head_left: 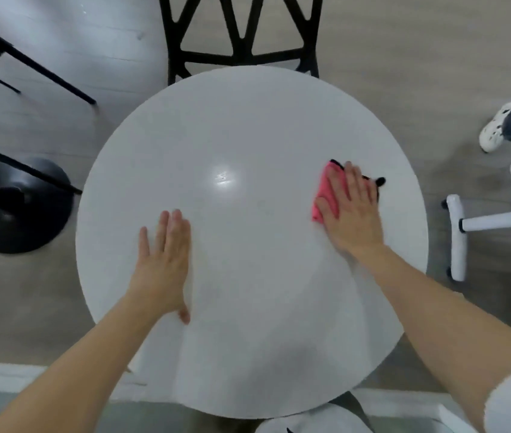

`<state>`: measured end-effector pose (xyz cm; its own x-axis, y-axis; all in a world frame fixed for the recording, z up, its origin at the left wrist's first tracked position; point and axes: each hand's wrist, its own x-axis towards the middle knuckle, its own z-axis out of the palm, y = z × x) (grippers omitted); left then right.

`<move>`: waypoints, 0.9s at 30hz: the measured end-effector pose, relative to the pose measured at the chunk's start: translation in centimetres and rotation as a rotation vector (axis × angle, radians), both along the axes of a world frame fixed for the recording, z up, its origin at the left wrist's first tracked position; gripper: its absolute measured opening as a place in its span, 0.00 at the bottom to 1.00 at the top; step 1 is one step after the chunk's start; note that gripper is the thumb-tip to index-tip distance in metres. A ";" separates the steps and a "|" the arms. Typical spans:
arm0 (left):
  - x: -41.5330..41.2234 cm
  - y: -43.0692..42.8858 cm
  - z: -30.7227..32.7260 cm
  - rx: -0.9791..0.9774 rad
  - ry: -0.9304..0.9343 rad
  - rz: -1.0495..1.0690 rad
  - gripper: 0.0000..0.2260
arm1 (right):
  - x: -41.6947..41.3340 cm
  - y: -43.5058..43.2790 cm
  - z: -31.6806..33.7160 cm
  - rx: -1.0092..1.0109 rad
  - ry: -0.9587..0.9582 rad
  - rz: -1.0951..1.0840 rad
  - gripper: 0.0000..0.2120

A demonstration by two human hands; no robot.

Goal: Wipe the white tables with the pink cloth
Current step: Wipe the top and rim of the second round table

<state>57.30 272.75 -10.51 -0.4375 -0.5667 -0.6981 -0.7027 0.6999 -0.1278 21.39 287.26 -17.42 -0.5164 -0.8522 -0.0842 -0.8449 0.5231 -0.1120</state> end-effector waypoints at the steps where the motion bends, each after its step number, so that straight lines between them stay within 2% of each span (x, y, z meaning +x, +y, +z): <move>1: -1.1 -0.4 -0.1 0.017 0.004 -0.022 0.88 | -2.9 2.8 0.2 0.022 -0.008 -0.156 0.36; 4: -3.9 -2.1 0.0 0.054 0.088 0.073 0.85 | -4.1 3.9 -0.6 0.034 -0.001 -0.550 0.37; 6: -5.6 -3.1 0.3 0.016 0.134 0.098 0.82 | -1.0 -0.9 -1.0 -0.009 0.020 -0.620 0.36; 7: -6.3 -3.6 0.6 -0.007 0.149 0.103 0.81 | 0.9 -4.1 -1.0 -0.037 0.026 -0.551 0.35; 10: -8.0 -5.4 1.1 -0.058 0.166 0.145 0.80 | 7.2 -13.7 -0.3 -0.075 -0.007 -0.139 0.35; 12: -9.8 -6.4 1.0 -0.108 0.164 0.152 0.79 | 9.6 -17.3 0.3 -0.065 -0.053 0.059 0.34; 14: -12.1 -7.7 0.7 -0.159 0.136 0.078 0.81 | 9.2 -17.3 0.2 -0.045 -0.089 0.202 0.33; 16: -14.4 -8.5 0.5 -0.140 0.067 -0.033 0.84 | 5.8 -14.2 -0.2 -0.065 -0.087 0.228 0.33; 19: -16.2 -9.1 0.5 -0.092 0.000 -0.133 0.86 | -1.1 -5.8 -0.6 -0.057 -0.042 -0.018 0.34; 22: -15.9 -9.5 0.4 -0.042 0.024 -0.138 0.86 | -5.8 1.7 0.0 0.015 -0.042 -0.255 0.36; 24: -15.7 -9.8 0.3 -0.032 0.046 -0.139 0.86 | -6.0 1.9 -0.1 0.045 -0.027 -0.361 0.36; 27: -15.8 -9.9 0.0 -0.049 0.035 -0.163 0.85 | -4.1 -4.0 -0.7 0.009 0.014 -0.439 0.34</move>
